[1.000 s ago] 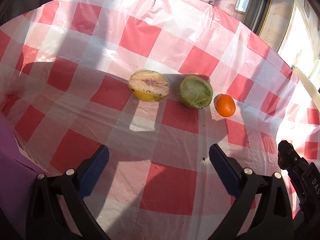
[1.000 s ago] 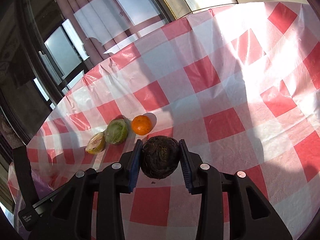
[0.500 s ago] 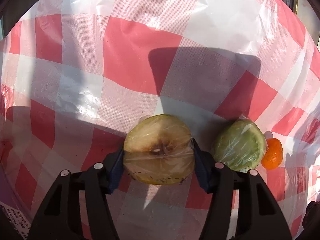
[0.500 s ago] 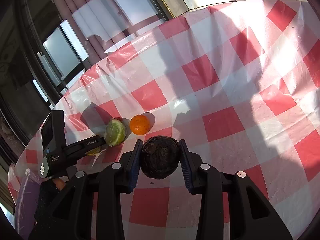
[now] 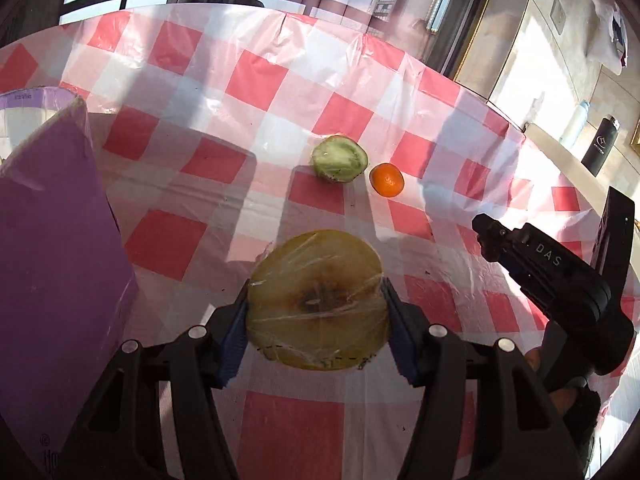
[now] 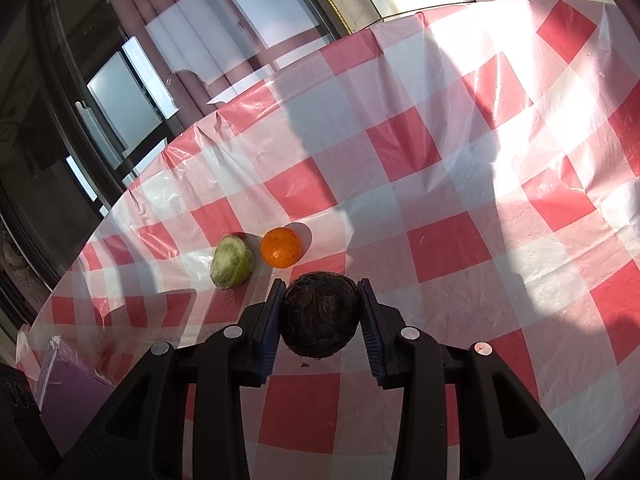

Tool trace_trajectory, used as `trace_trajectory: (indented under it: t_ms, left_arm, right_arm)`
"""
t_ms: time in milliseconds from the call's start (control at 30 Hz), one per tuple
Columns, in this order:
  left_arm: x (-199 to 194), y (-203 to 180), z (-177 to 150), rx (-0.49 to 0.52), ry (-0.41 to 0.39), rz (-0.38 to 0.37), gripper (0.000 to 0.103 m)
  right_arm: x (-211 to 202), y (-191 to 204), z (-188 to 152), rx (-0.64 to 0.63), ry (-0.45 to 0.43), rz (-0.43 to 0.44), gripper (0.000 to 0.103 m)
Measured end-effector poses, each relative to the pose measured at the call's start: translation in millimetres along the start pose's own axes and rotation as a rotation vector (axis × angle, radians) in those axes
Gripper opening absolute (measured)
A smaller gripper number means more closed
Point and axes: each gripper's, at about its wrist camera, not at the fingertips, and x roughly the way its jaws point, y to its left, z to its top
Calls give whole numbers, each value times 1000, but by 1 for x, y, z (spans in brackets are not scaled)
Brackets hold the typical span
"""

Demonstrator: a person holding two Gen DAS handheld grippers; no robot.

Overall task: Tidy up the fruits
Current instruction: 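Carry the pear half and plum over the white box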

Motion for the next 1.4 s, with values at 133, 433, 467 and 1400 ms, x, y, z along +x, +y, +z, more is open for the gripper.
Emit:
trace_trajectory:
  t_ms: [133,433,467,1400]
  left_arm:
    - [-9,-4,-21,15,-7,-48,60]
    - [15,6,-27,-35,30,-109,60]
    - [16,5,-27,-32,34,-111,60]
    - [-25,0,-51,8,4,-163,60]
  right_arm:
    - [0,0,0,-2,1,0,37]
    - [0,0,0,-6,4,2,37]
    - [0,0,0,-6,5,1,37]
    - [-146,21,-119,117,8,91,37]
